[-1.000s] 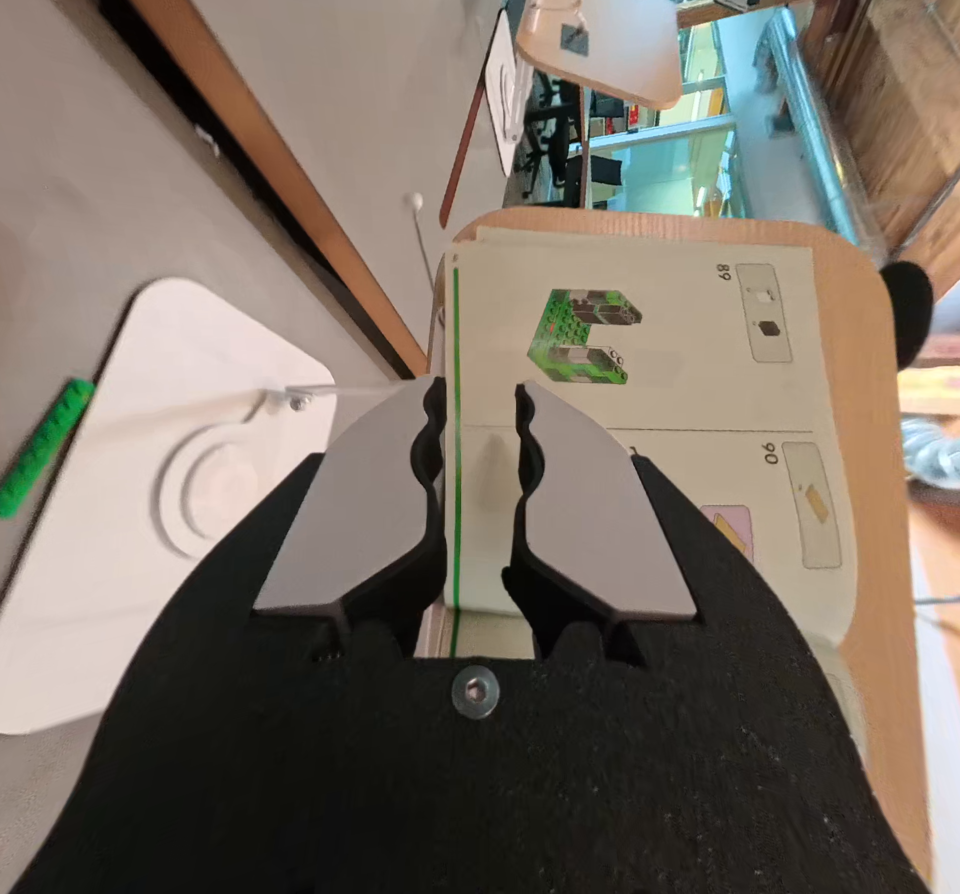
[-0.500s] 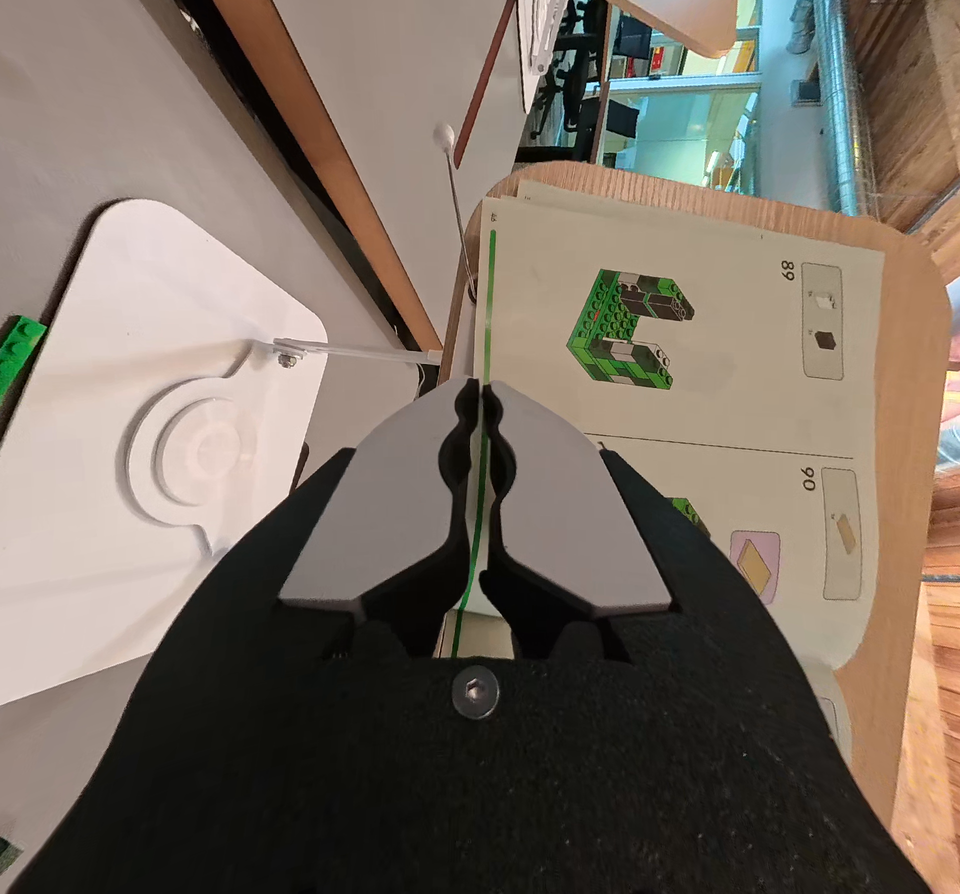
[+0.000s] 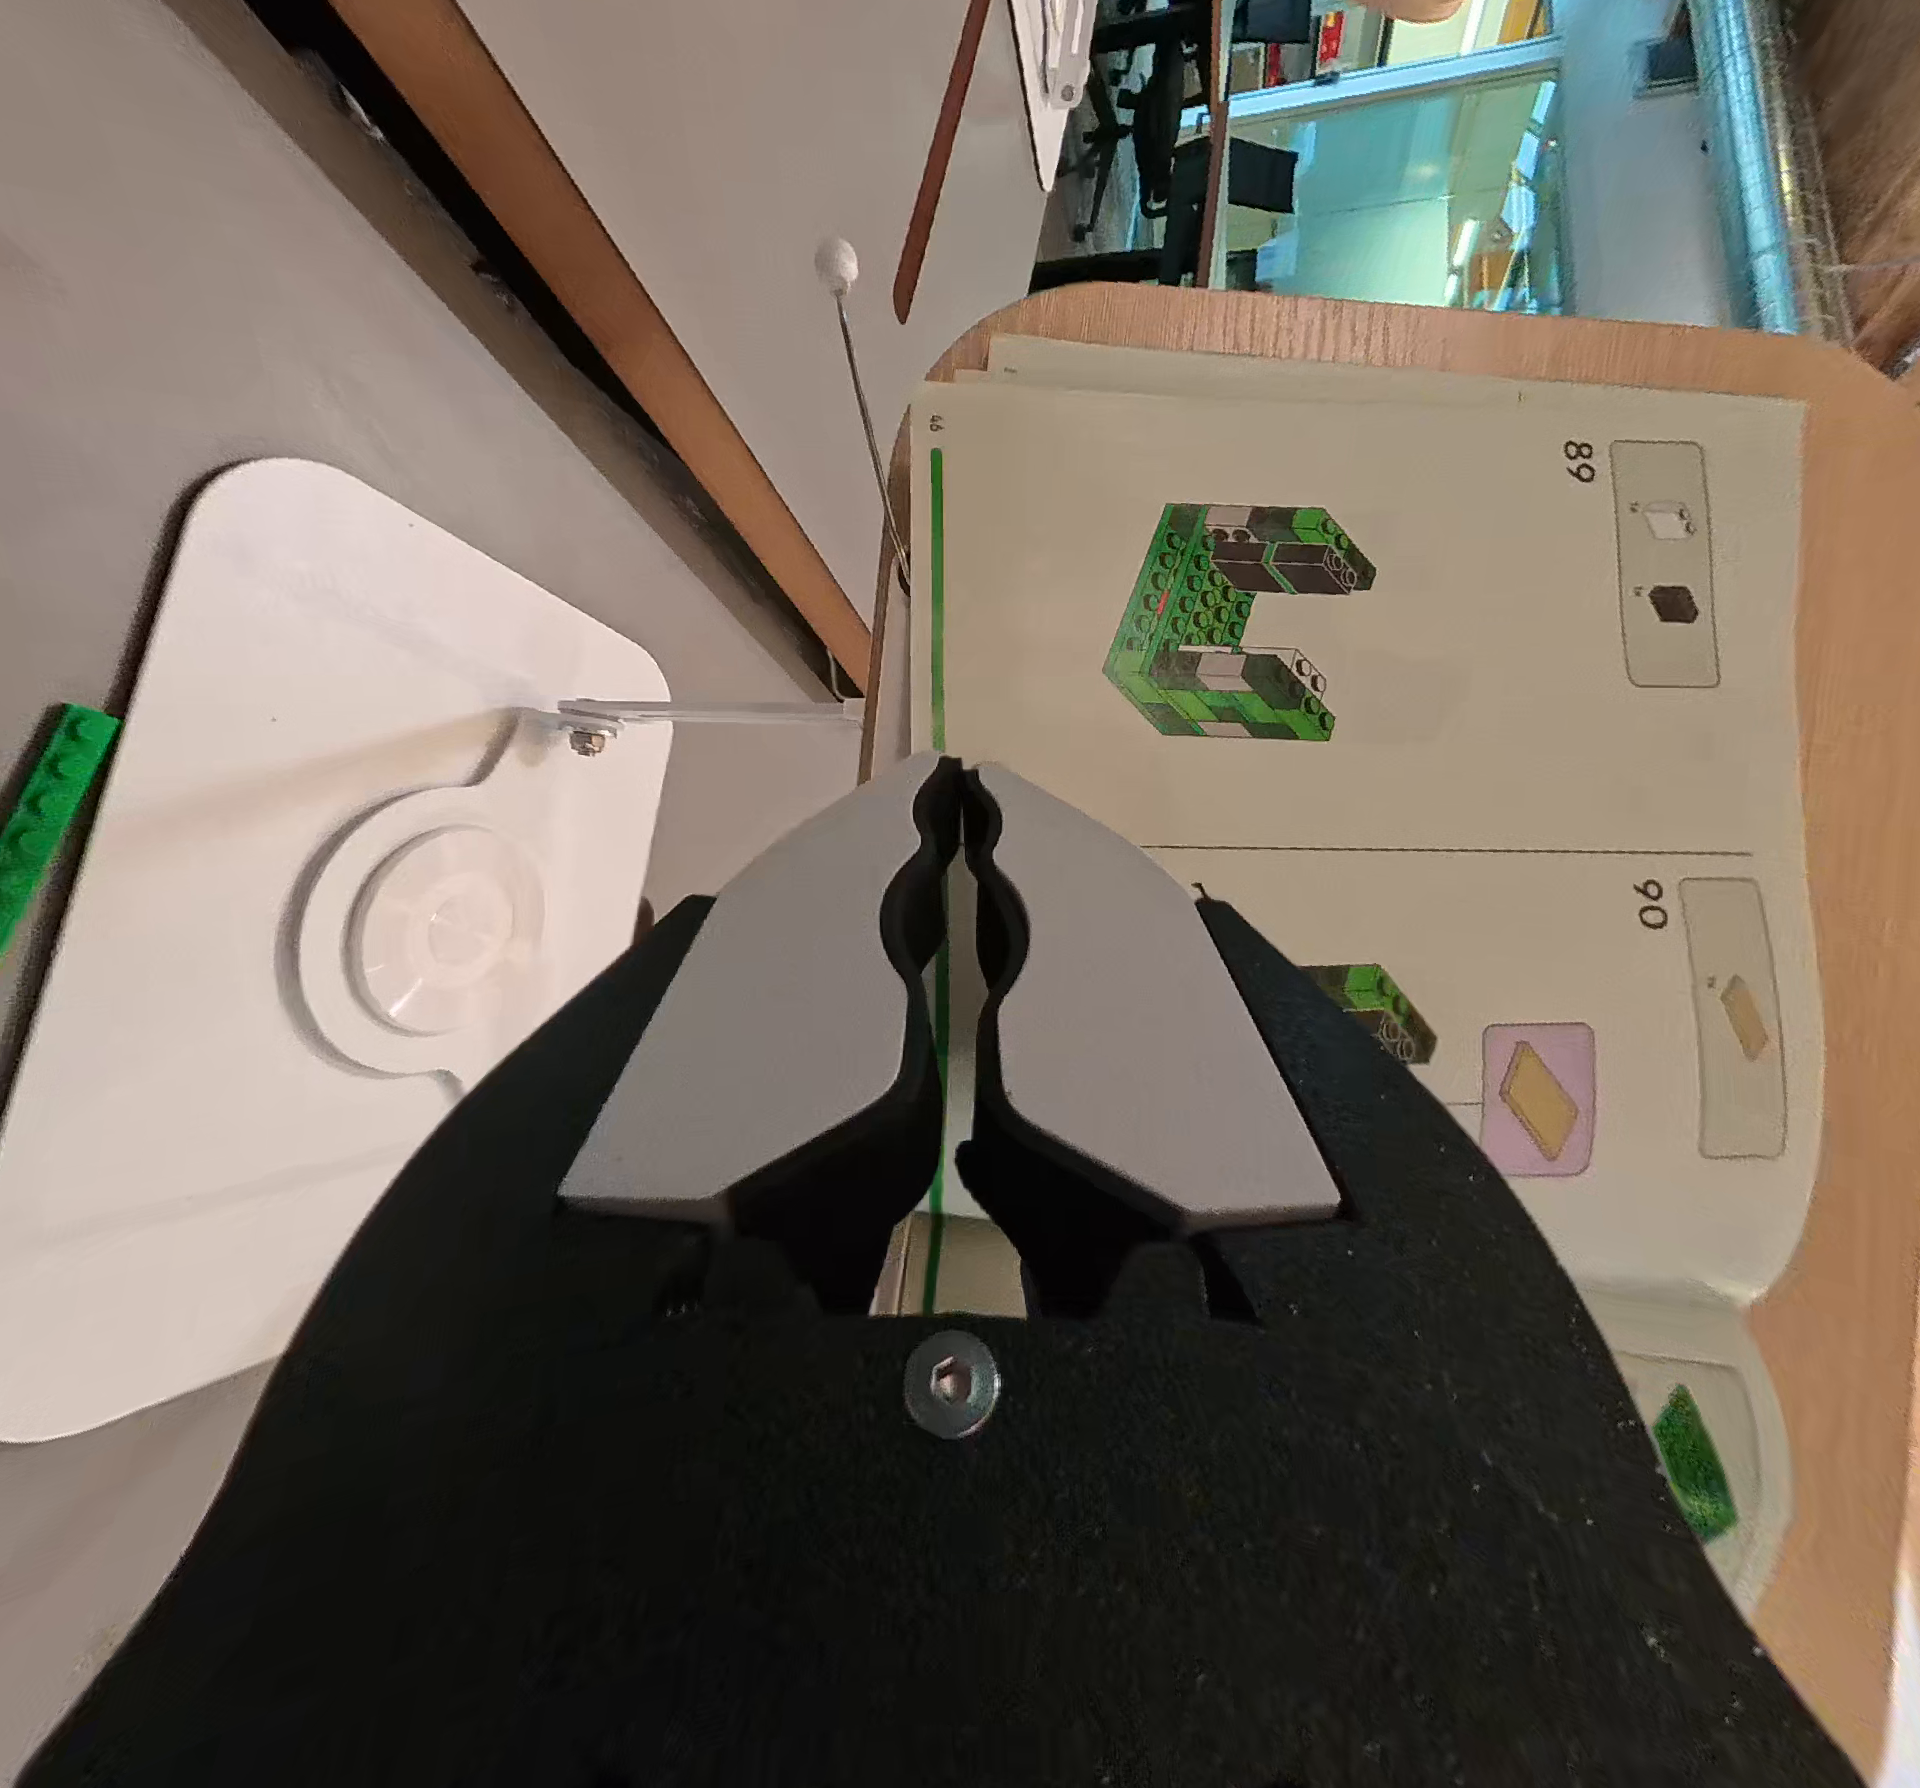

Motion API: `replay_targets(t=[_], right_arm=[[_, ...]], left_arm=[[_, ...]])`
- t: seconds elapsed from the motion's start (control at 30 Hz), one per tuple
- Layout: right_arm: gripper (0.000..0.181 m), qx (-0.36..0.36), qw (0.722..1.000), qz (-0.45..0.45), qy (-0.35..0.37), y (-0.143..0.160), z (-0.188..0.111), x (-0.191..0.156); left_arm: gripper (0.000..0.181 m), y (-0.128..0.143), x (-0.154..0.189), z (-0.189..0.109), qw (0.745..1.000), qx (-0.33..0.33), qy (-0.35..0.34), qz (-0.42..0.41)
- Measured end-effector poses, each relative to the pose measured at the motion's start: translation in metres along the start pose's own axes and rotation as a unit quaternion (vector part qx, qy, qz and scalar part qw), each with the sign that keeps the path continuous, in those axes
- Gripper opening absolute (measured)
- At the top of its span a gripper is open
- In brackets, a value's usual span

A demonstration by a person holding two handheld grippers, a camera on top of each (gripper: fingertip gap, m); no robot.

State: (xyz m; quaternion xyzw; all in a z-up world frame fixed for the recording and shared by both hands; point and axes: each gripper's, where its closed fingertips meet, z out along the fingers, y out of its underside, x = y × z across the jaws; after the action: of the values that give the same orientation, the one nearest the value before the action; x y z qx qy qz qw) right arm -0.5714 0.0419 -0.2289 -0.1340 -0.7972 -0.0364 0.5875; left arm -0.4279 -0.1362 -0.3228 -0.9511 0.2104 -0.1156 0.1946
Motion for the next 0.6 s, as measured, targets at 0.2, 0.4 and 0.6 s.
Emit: replay_targets(t=[0.2,0.4,0.6], right_arm=[[0.019,0.014,1.000,0.015,-0.005,-0.0025,-0.0044,-0.0035],[0.017,-0.007,1.000,-0.014,0.006,-0.0026,-0.0008,-0.0009],[0.015,0.002,1.000,0.006,-0.001,-0.0032,-0.0002,-0.0001]], left_arm=[[0.000,0.0000,-0.0004,-0.0001,1.000,0.002,0.003,-0.003],[0.000,-0.0008,0.0007,0.0015,1.000,-0.004,0.003,0.000],[0.000,-0.0006,0.0001,0.0016,1.000,-0.003,0.005,-0.004]])
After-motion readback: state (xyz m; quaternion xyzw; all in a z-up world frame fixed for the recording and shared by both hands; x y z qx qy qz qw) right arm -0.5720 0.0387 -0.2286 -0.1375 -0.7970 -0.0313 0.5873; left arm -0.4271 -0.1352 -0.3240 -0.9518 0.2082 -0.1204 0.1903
